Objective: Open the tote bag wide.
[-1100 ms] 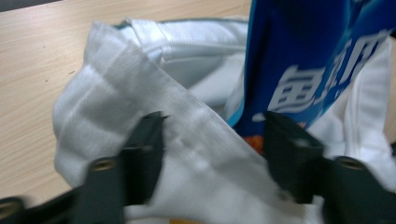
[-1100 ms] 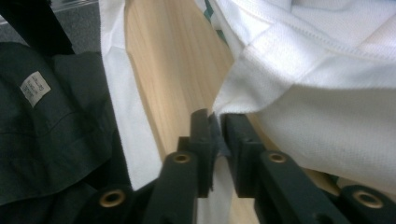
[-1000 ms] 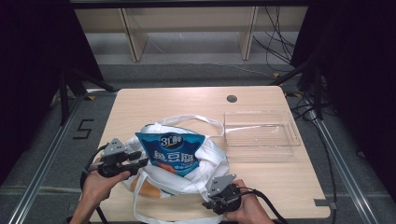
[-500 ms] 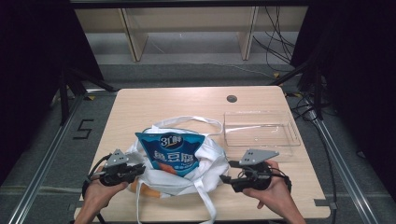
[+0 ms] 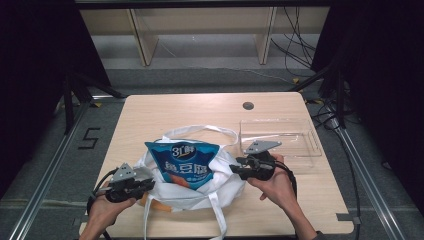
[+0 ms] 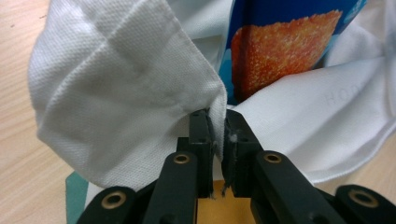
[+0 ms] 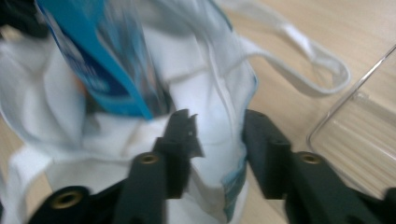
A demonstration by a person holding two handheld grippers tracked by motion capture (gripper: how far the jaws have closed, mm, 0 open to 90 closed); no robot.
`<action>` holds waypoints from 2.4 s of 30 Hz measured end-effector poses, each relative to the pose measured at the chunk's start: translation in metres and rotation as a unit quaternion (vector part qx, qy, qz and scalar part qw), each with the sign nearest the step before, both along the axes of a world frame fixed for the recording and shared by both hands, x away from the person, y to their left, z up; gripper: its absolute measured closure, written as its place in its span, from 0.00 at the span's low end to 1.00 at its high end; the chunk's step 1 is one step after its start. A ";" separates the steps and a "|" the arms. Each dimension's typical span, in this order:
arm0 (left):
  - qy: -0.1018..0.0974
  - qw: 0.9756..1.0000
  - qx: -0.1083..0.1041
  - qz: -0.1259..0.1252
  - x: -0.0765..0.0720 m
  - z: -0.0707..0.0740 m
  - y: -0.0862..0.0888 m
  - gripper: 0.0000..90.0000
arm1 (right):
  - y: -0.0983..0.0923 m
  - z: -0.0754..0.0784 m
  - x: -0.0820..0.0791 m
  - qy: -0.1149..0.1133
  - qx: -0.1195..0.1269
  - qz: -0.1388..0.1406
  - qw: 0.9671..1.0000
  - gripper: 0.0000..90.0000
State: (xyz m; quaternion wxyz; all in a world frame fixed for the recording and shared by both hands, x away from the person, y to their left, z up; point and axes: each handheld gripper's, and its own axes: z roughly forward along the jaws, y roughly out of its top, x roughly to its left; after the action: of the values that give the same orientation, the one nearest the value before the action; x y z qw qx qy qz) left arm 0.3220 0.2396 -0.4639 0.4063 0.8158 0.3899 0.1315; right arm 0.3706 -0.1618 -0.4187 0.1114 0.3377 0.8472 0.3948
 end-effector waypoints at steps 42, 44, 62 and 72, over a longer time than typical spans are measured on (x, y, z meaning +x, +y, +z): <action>0.001 0.997 0.081 0.007 0.069 0.048 0.001 0.47 | 0.001 -0.014 -0.001 -0.013 -0.053 -0.003 0.998 0.63; 0.012 0.997 0.079 0.004 0.082 0.034 0.003 0.69 | 0.002 -0.025 0.005 -0.014 -0.067 0.009 0.998 0.77; 0.091 0.995 0.040 0.031 0.108 -0.033 0.017 0.90 | 0.013 -0.077 0.021 -0.001 -0.129 0.004 0.992 0.95; 0.037 0.997 0.062 0.033 0.090 0.021 0.022 0.40 | -0.007 -0.014 0.003 -0.029 -0.085 0.006 0.996 0.59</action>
State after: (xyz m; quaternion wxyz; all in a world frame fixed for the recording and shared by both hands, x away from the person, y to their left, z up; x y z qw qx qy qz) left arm 0.4124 0.2616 -0.4429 0.3357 0.8306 0.4222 0.1383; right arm 0.3735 -0.1684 -0.4322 0.1618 0.3107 0.8760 0.3314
